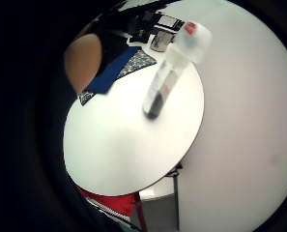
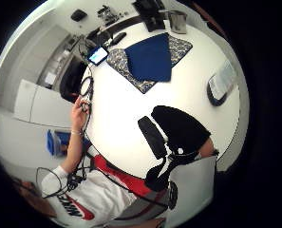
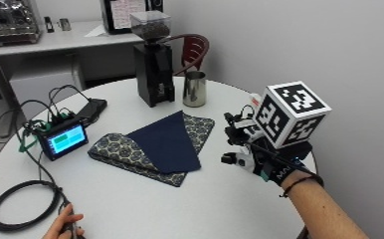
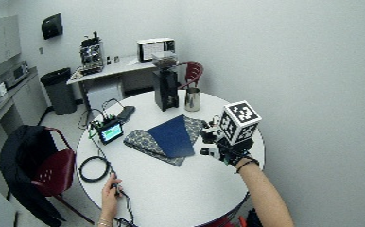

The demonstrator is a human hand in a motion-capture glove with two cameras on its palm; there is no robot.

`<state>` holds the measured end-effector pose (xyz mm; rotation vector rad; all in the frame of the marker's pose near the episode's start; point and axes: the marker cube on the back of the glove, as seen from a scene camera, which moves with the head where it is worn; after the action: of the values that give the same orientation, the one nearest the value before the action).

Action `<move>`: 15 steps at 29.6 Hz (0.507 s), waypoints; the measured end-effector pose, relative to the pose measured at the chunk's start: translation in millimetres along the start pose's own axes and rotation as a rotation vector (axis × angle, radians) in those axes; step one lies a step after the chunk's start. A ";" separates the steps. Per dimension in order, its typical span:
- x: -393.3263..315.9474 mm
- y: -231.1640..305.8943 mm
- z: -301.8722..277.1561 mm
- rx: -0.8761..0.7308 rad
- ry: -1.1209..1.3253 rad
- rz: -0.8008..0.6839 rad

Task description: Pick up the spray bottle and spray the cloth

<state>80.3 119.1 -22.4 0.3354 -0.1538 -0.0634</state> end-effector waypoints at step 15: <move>73.9 -13.8 -12.5 0.096 -0.322 0.172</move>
<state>154.7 103.7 -28.3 0.4054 -0.5052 0.0615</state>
